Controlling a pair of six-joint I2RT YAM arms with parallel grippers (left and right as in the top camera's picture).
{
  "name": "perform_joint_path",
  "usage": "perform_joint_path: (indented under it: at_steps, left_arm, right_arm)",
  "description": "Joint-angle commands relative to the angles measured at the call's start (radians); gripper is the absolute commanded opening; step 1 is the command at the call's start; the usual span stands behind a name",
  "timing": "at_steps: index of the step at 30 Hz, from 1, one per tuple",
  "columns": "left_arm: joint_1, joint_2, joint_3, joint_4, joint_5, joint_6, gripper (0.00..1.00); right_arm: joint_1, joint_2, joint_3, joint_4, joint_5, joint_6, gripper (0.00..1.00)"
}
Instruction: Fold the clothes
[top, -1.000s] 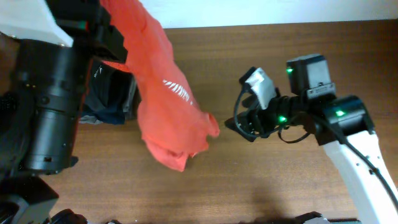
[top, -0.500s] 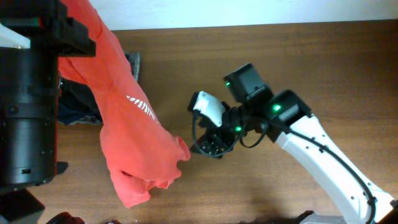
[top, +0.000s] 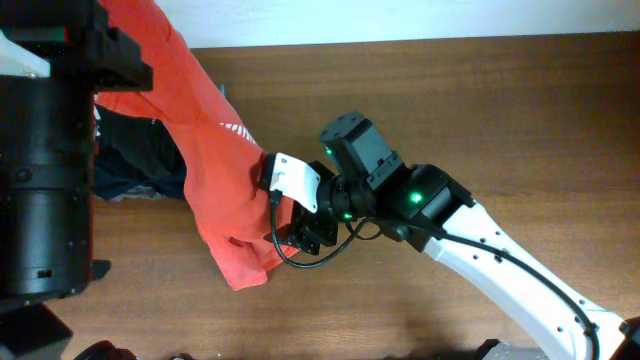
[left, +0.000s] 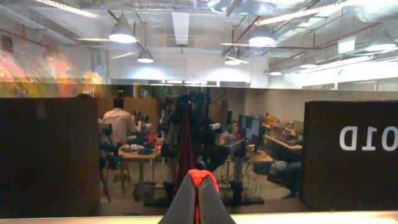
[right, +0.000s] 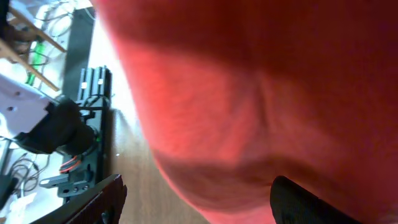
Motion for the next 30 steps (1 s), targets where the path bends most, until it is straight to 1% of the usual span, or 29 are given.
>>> perform_joint_path:
  at_steps: [1,3,5,14,18,20,24,27,30]
  left_arm:
    - [-0.004,-0.021,0.018,-0.001,-0.006,0.016,0.0]
    - [-0.004,-0.021,0.018,-0.009,-0.007,0.016,0.0]
    - [-0.004,-0.021,0.018,-0.019,-0.007,0.016,0.0]
    - [-0.004,-0.021,0.018,-0.027,-0.006,0.016,0.0]
    - [-0.004,-0.021,0.018,-0.031,-0.006,0.016,0.0]
    - [-0.004,-0.021,0.018,-0.031,-0.005,0.016,0.0]
    - [-0.021,-0.021,0.018,-0.031,-0.003,0.016,0.0]
    - [-0.037,-0.021,0.018,-0.031,-0.006,0.016,0.01]
    - [-0.037,-0.021,0.018,-0.031,-0.007,0.016,0.01]
  right_arm:
    - [0.002,-0.006,0.003,0.0,0.05,0.014,0.78]
    - [0.0,-0.006,0.003,-0.004,0.081,0.015,0.75]
    - [-0.005,-0.009,0.003,-0.021,0.132,0.015,0.74]
    - [-0.027,-0.02,0.003,-0.044,0.134,0.014,0.74]
    - [-0.049,-0.02,0.003,-0.013,0.111,0.014,0.73]
    - [-0.052,-0.019,0.003,0.014,0.043,0.013,0.73]
    - [-0.051,-0.013,0.003,0.072,0.044,0.014,0.72]
    - [-0.051,0.0,0.003,0.074,0.045,0.014,0.63]
    - [-0.051,0.026,0.003,0.062,0.045,0.014,0.43]
